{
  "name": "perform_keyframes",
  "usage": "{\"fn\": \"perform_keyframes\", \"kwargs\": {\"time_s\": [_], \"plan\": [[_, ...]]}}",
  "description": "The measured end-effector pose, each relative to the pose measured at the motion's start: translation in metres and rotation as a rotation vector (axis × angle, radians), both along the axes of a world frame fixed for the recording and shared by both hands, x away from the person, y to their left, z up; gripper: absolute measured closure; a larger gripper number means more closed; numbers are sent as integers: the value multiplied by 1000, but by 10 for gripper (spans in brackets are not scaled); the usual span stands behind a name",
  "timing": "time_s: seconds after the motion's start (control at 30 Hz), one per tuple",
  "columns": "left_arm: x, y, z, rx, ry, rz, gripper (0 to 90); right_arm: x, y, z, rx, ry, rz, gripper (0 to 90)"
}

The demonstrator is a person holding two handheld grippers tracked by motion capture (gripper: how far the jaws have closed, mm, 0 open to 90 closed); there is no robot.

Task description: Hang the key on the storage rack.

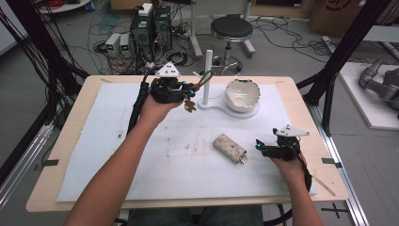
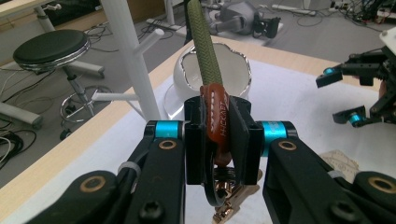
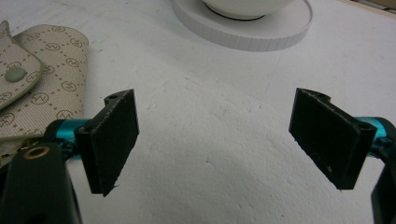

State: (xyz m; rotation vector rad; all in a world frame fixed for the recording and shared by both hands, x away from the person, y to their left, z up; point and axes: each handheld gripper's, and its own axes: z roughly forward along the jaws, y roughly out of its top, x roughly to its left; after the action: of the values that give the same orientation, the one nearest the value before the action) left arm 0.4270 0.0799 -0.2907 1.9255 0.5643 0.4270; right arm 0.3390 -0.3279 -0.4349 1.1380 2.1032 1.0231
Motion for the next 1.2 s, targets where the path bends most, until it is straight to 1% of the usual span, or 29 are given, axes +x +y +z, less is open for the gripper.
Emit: {"fn": "perform_keyframes", "kwargs": {"time_s": [0.1,0.43,0.53,0.77,0.9,1.0,1.07,1.13,1.17,1.2], "plan": [[5,-1,-2,-6,11,5,769,0,0,0,1,0,1,162],[18,-4,-1,-6,17,16,769,1,0,-1,-3,4,5,162],[23,-5,-4,-6,24,20,769,0,0,-1,-4,6,4,162],[32,-3,-12,-25,43,40,769,1,0,-2,-7,12,6,162],[35,-4,-15,-23,52,44,768,1,0,-2,-5,11,5,162],[39,-4,-21,-22,65,54,765,1,1,-2,-6,14,5,162],[40,-4,-24,-22,65,65,746,1,1,-3,-7,14,7,162],[41,-4,-24,-17,62,90,645,1,1,-3,-8,14,9,162],[41,-4,-25,3,60,108,582,1,1,-3,-10,14,10,162],[41,-3,-25,24,61,116,544,1,1,-3,-10,15,10,162]]}}
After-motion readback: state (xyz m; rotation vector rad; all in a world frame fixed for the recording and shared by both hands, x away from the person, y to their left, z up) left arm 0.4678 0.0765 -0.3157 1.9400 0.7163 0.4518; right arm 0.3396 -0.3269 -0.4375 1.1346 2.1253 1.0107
